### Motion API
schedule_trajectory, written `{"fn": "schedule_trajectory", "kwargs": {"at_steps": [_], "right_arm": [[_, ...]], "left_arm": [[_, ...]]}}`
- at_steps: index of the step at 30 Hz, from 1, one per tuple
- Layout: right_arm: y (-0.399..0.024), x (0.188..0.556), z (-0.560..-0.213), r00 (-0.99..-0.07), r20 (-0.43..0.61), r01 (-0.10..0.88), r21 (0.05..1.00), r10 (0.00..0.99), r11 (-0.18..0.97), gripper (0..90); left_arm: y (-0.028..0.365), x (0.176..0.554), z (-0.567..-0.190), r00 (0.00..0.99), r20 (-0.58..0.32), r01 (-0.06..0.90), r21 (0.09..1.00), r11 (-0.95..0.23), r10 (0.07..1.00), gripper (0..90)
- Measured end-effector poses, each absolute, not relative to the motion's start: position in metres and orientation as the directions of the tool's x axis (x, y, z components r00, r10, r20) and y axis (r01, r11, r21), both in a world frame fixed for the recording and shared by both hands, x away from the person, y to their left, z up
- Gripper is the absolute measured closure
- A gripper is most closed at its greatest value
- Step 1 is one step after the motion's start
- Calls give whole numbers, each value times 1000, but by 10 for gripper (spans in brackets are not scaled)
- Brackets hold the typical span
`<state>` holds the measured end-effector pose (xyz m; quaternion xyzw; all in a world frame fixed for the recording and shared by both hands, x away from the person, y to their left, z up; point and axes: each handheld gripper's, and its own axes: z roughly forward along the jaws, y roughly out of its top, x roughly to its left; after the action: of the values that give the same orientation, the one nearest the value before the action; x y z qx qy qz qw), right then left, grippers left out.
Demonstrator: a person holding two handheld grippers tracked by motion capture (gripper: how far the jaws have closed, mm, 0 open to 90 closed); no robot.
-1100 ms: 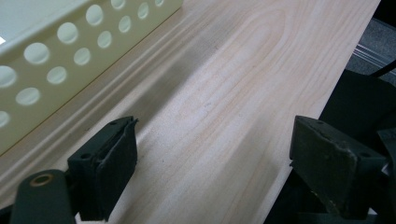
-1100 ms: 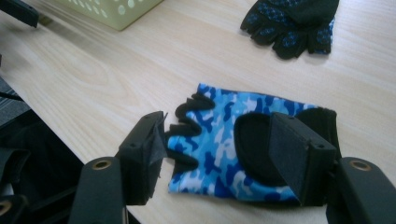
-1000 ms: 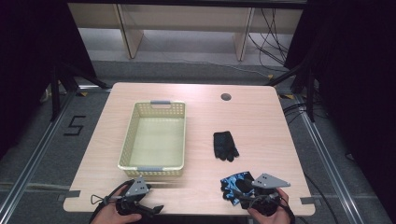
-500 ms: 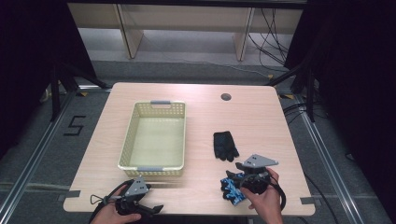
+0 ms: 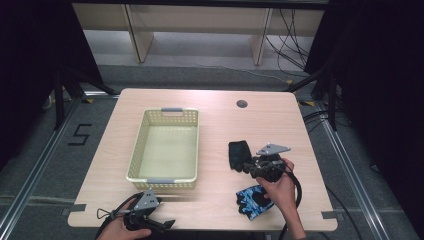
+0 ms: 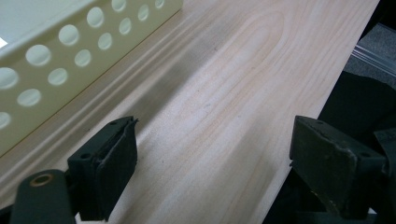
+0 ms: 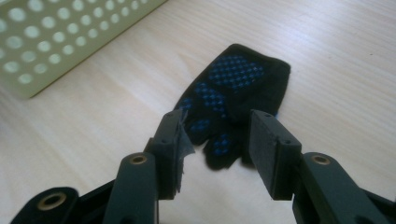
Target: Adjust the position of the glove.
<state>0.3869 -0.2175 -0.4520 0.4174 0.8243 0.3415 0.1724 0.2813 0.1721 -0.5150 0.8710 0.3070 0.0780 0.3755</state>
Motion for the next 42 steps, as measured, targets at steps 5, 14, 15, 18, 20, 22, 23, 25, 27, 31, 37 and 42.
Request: {"fn": "schedule_trajectory", "kwargs": {"at_steps": [5,14,15,18,20,22,23,25,27,31,37,42], "right_arm": [[-218,405,-453,-579,-12,582,694,815,424,573],[-215,440,-465,-554,0,636,646,833,422,577],[-215,440,-465,-554,0,636,646,833,422,577],[-217,447,-469,-550,2,644,638,835,422,576],[-217,451,-474,-522,38,676,628,852,386,580],[-216,455,-479,-516,45,675,636,855,374,581],[-216,456,-480,-512,50,686,624,857,374,581],[-216,457,-480,-514,58,699,606,856,379,581],[-215,460,-483,-508,59,705,602,860,375,581],[-213,465,-488,-494,75,717,598,866,357,580],[-216,465,-494,-479,149,750,582,865,315,690],[-223,465,-499,-459,187,734,631,869,252,852]], "left_arm": [[172,281,-515,797,-103,480,706,-521,595,148],[173,282,-515,803,-78,464,704,-538,591,148],[172,282,-516,794,-95,481,703,-524,601,148],[172,281,-515,804,-93,470,704,-532,588,148],[171,281,-515,801,-103,476,706,-524,589,148],[171,281,-515,799,-105,480,705,-522,592,148],[172,280,-515,804,-93,472,701,-535,588,148],[172,281,-514,813,-90,460,706,-539,576,147],[172,281,-514,809,-93,462,709,-532,580,148],[172,281,-514,810,-86,460,707,-537,580,148],[171,279,-513,801,-102,475,709,-521,591,148],[171,279,-514,802,-101,474,707,-524,588,148]]}}
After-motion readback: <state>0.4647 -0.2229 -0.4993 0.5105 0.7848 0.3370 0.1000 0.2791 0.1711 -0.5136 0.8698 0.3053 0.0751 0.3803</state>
